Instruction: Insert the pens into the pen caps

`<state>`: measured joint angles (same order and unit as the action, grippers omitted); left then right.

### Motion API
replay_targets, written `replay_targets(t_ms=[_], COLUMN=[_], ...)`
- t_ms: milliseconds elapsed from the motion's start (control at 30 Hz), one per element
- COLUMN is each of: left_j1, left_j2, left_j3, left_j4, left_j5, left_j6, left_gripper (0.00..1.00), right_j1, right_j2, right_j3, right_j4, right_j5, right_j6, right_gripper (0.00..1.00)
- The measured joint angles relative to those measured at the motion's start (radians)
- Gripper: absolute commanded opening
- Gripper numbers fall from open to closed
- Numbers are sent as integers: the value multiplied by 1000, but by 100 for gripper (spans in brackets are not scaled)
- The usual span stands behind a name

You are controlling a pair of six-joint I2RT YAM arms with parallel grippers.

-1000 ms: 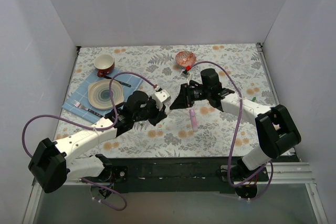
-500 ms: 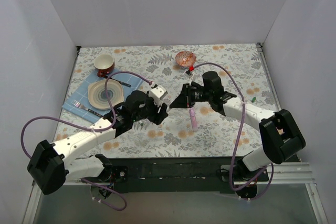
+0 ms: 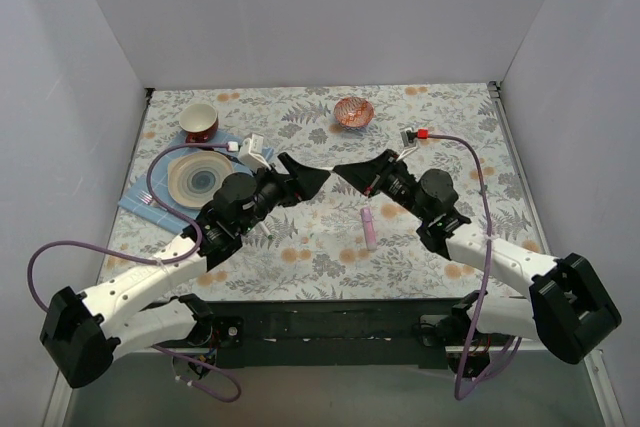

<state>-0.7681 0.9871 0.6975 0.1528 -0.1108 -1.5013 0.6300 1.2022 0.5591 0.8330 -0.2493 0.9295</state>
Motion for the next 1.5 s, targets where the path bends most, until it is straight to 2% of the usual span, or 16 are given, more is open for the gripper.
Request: replay_targets(t_ms=[267, 400, 533, 633, 767, 867, 900, 1000, 1033, 1067, 1100, 1133, 1167, 1267, 1333, 1500], left_j1=[-1, -2, -3, -1, 0, 2, 3, 10, 11, 12, 12, 11, 11, 6, 2, 2], left_j2=[101, 73, 19, 12, 17, 18, 18, 18, 18, 17, 16, 13, 10, -9, -23, -84], left_j3=[4, -10, -66, -84, -109, -111, -111, -113, -114, -115, -115, -115, -115, -115, -115, -68], left_j4=[92, 146, 268, 336, 386, 402, 404, 410, 423, 442, 451, 466, 477, 481, 452, 271], left_j5=[25, 41, 55, 73, 104, 113, 116, 119, 121, 128, 132, 139, 146, 161, 167, 185], left_j6=[-100, -87, -80, -79, -74, -64, -59, -49, -54, -61, -70, -79, -85, -57, -19, 117], left_gripper=[78, 72, 74, 72, 63, 44, 33, 17, 7, 3, 0, 0, 0, 0, 0, 0], right_j1=[95, 101, 119, 132, 132, 136, 137, 138, 138, 138, 138, 137, 137, 136, 130, 94], right_j2=[-68, -117, -130, -130, -136, -146, -150, -152, -153, -152, -153, -153, -154, -169, -196, -344], right_j3=[-10, -42, -77, -119, -122, -124, -125, -131, -136, -146, -151, -154, -156, -158, -157, -109], right_j4=[100, 105, 126, 127, 132, 136, 142, 174, 178, 193, 204, 213, 225, 204, 127, -249], right_j5=[154, 187, 185, 187, 195, 200, 201, 202, 202, 201, 201, 197, 194, 152, 105, 30], right_j6=[1, 16, 53, 88, 114, 124, 132, 156, 164, 178, 187, 199, 206, 175, 108, -168], right_gripper=[1, 1, 1, 1, 1, 1, 1, 1, 5, 10, 20, 27, 44, 67, 70, 72])
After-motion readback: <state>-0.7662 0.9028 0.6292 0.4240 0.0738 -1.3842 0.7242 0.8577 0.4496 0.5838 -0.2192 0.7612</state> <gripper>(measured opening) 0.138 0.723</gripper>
